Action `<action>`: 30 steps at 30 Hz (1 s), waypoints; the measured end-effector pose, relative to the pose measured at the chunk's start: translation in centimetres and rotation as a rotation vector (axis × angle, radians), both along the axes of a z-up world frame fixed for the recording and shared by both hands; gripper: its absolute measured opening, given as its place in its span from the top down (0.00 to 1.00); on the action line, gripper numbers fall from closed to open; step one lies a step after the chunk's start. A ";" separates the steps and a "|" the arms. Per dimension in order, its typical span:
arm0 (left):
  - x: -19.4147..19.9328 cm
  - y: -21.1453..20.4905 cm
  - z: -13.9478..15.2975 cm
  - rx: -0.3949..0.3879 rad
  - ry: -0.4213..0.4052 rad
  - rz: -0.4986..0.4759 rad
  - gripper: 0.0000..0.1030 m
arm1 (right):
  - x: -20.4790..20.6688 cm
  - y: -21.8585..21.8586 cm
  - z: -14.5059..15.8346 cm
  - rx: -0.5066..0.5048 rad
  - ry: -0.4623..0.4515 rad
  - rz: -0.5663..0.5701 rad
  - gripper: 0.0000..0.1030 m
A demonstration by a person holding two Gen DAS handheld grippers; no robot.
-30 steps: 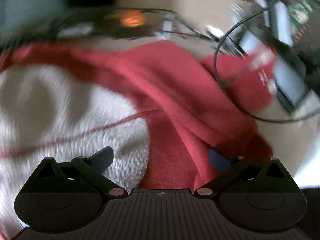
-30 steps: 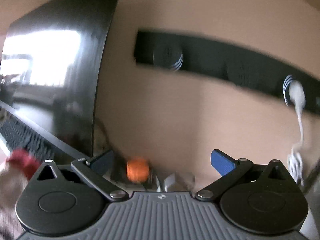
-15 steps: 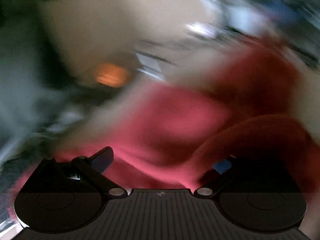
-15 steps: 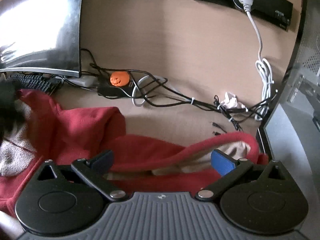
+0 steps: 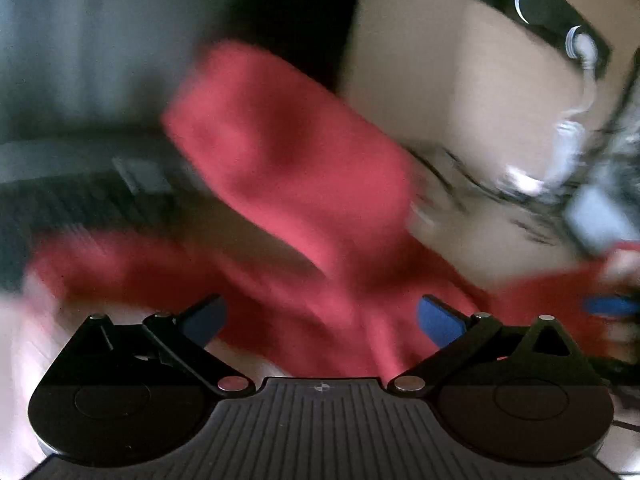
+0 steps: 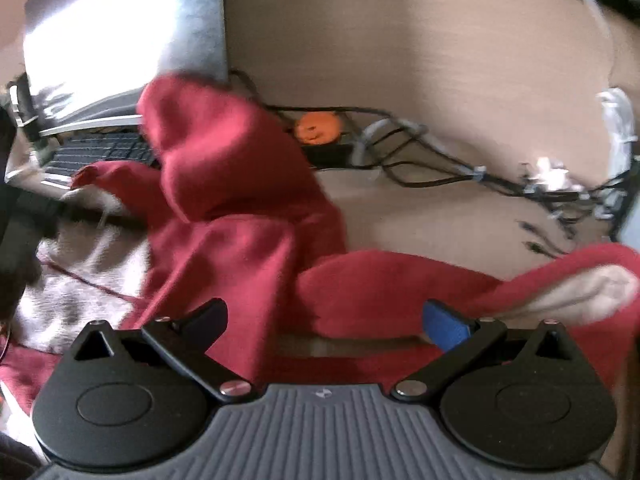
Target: Fold clothes
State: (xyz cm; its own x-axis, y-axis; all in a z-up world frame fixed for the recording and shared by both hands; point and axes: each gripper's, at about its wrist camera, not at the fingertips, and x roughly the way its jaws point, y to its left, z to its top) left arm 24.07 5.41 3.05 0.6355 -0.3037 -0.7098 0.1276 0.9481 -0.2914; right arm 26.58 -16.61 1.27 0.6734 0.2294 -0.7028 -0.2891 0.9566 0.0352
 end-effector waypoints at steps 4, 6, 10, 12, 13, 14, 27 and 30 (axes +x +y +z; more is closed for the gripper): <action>-1.1 -2.1 -3.5 -0.131 0.124 -0.148 0.00 | -2.4 -3.4 1.1 -0.099 -0.036 -0.225 0.00; -1.7 -3.6 -4.4 -0.146 0.140 -0.229 0.00 | -4.1 -5.4 1.5 -0.107 -0.028 -0.345 0.00; -2.4 -5.8 -4.6 -0.165 0.114 -0.327 0.00 | -8.9 -7.7 1.4 -0.079 -0.001 -0.523 0.00; -2.4 -6.6 -4.7 -0.160 0.092 -0.352 0.00 | -10.9 -7.3 1.1 -0.070 0.011 -0.543 0.00; -2.6 -6.9 -4.6 -0.156 0.081 -0.363 0.00 | -11.8 -6.8 0.8 -0.065 0.016 -0.543 0.00; -3.1 -7.1 -4.4 -0.162 0.069 -0.392 0.00 | -12.8 -6.3 0.6 -0.060 0.022 -0.544 0.00; -12.9 -10.7 -3.4 -0.186 0.041 -0.924 0.00 | -11.1 2.4 2.3 0.068 -0.098 -0.273 0.00; -13.2 -11.0 -3.7 -0.188 0.057 -0.893 0.00 | -9.8 5.0 0.7 0.071 -0.031 -0.101 0.00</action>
